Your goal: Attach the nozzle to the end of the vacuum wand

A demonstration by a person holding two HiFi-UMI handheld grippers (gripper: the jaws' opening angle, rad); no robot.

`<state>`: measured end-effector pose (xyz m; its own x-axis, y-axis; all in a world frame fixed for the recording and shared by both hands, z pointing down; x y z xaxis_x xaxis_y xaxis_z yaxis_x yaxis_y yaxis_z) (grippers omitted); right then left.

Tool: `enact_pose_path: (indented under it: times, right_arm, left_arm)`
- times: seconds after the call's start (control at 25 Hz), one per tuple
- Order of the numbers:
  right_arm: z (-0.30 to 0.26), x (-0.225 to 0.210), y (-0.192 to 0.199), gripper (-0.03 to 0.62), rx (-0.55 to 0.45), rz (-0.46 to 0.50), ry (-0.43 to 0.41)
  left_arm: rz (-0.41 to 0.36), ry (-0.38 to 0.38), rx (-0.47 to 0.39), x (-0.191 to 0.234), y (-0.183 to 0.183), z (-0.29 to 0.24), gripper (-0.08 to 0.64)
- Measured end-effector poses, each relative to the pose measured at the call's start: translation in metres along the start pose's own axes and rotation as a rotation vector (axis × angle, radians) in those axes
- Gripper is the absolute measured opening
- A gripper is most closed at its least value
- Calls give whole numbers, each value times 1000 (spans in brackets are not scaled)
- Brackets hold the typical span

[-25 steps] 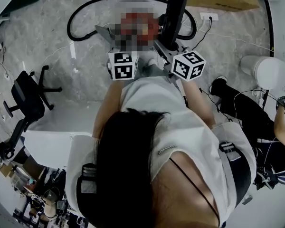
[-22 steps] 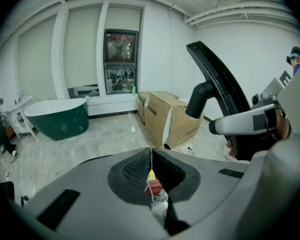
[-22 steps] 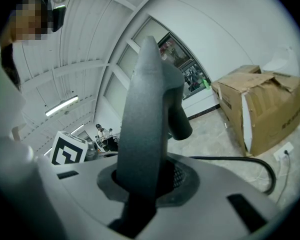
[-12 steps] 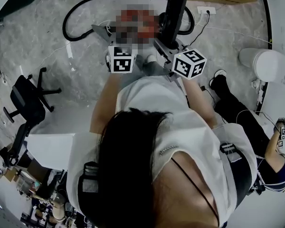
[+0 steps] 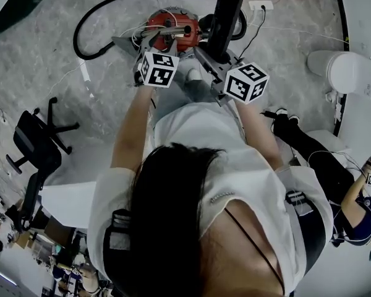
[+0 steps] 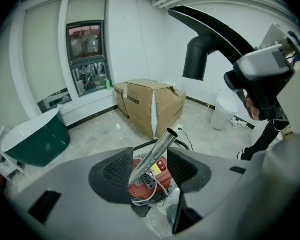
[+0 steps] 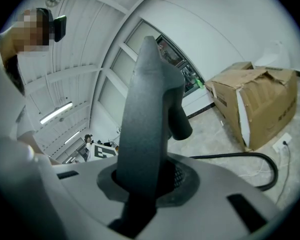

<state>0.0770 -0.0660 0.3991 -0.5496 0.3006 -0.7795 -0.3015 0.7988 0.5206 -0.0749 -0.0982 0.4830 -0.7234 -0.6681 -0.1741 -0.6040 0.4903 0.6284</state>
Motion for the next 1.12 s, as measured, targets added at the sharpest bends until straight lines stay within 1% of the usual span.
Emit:
enact_pose_path:
  times: [0.12,0.2,0.28,0.36,0.4,0.48,0.6,0.8,0.88,0.96,1.12]
  right_arm:
    - [4,0,-4,83,-21,-30,-7]
    - [6,0,-5,83,-27,-34,0]
    - [3,3,-4,83,-33,-38,-1]
    - [0,4,-3,83,-42,-45,2]
    - [1,4,-3,83,-49,-45,8]
    - [4,3,-4,83,-66,-46,27]
    - [7,3,0,83,-89,-68,41]
    - [9,5,14,83,-108,-79,63]
    - [7,6,17,83,-104,-79,66]
    - [4,5,16,83,-106,-83,65]
    - [1,2,16,83,-125,-111,53]
  left_arm:
    - [-89,34,18,-3,-3,-16,219]
    - [-155,72,22,-7,-5,-28,225]
    - [-202,95,30,-4,0,-36,230]
    - [-239,97,44,0,6,-43,232]
    - [-264,90,52,1,9,-49,243]
    - [-331,81,67,1,13,-60,250]
    - [-416,110,84,-4,19,-71,250]
    - [-482,166,96,-8,32,-84,250]
    - [-498,178,94,-7,34,-88,250]
    - [-497,183,86,-4,33,-94,250]
    - [-460,206,70,-4,31,-104,250]
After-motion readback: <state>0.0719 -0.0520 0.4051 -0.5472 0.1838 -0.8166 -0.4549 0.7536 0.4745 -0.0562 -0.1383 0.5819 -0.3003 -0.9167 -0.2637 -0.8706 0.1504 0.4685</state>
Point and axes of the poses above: the fingertips, and each gripper's own axes: z backward along the fingers, x to its left, y out of its underside, the point moved 6 cm from there along z, backward along the fingers, and after that the axes turned 13 degrees about -z, right-handed, at the moved point
